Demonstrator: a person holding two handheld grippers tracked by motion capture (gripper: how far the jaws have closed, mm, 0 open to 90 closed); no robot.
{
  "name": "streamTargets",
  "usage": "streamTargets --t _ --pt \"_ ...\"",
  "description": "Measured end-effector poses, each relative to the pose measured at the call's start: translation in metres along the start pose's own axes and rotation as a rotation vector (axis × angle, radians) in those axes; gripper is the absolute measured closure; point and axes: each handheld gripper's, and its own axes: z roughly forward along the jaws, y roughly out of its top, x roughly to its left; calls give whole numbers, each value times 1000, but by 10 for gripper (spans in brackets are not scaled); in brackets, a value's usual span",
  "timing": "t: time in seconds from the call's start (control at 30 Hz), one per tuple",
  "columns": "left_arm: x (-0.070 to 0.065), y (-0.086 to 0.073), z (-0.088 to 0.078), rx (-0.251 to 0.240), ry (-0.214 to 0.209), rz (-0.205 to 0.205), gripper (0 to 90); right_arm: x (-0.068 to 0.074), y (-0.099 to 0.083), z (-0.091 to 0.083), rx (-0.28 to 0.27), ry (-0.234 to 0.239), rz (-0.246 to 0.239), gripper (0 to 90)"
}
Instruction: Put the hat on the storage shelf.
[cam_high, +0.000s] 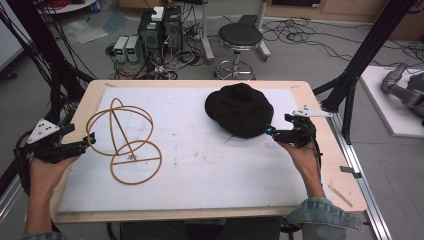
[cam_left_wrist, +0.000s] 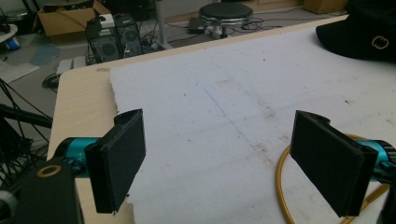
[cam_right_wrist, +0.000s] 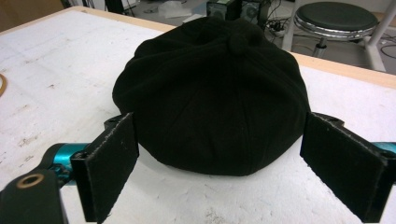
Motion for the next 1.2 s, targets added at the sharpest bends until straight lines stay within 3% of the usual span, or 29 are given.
streamTargets --t 0.43,0.53,0.7,0.8,1.03,1.2 --pt "1 -1 0 6 1 -3 188 -5 18 15 -6 15 -3 113" --pt "1 -1 0 6 1 -2 188 -6 23 19 -30 14 -14 119" --pt "1 -1 0 2 3 -8 188 -12 29 29 -54 -7 14 118" --pt "2 -1 0 2 3 -7 188 -14 33 33 -38 -16 20 118" --pt "2 -1 0 3 0 -7 188 -11 53 44 -40 -16 -18 118" --pt "2 -1 -1 5 -2 -4 188 -4 63 65 -30 -19 -54 119"
